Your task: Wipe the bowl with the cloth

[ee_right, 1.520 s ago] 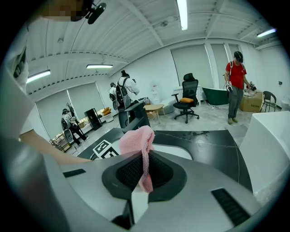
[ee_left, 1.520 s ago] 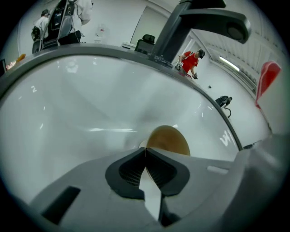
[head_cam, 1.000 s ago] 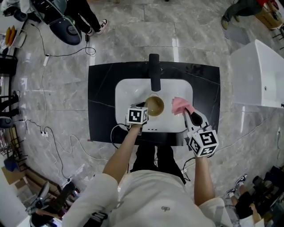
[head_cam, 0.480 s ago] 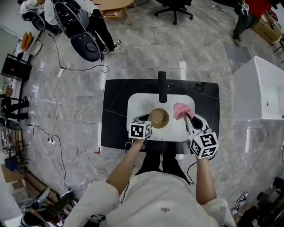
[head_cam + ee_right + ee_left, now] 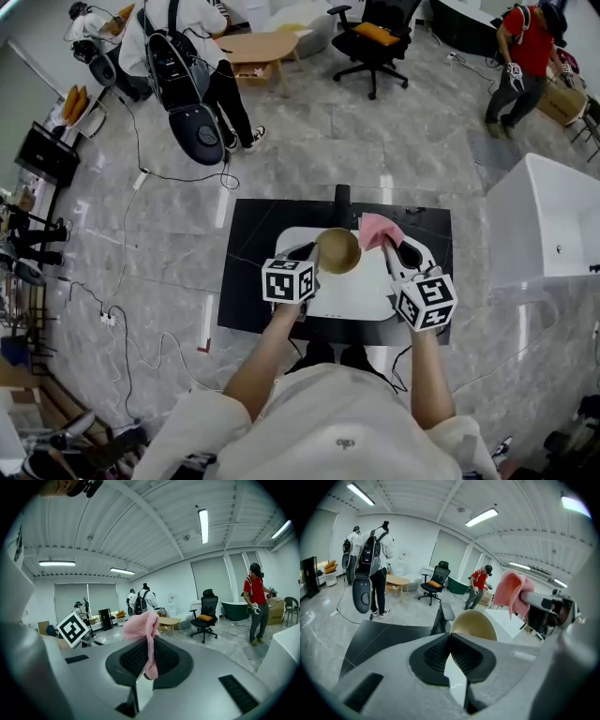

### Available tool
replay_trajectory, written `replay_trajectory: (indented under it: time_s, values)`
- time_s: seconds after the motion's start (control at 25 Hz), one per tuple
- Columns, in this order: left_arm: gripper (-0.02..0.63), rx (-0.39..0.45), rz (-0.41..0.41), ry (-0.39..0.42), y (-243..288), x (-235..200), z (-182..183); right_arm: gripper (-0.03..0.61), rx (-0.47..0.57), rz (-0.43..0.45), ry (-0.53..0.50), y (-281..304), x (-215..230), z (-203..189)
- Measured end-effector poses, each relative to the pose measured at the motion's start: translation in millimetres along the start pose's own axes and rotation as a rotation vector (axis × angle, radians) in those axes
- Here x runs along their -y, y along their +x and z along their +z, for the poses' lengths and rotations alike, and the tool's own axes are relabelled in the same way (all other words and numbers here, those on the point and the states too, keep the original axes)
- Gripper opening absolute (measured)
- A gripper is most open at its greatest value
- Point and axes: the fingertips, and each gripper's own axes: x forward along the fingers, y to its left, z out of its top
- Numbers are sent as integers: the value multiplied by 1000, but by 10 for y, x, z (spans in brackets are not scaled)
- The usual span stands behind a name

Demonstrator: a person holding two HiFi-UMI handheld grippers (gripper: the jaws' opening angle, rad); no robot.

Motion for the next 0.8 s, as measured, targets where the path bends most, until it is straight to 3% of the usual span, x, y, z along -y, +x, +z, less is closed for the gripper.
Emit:
replay_trajectory:
  time_s: [0.32, 0.8]
  values:
    - [20, 145, 8, 32, -307, 129, 663, 15, 86, 2, -59, -105, -80, 525]
    - [20, 259, 17, 84, -497, 270, 1103, 15, 121, 24, -82, -124, -195, 672]
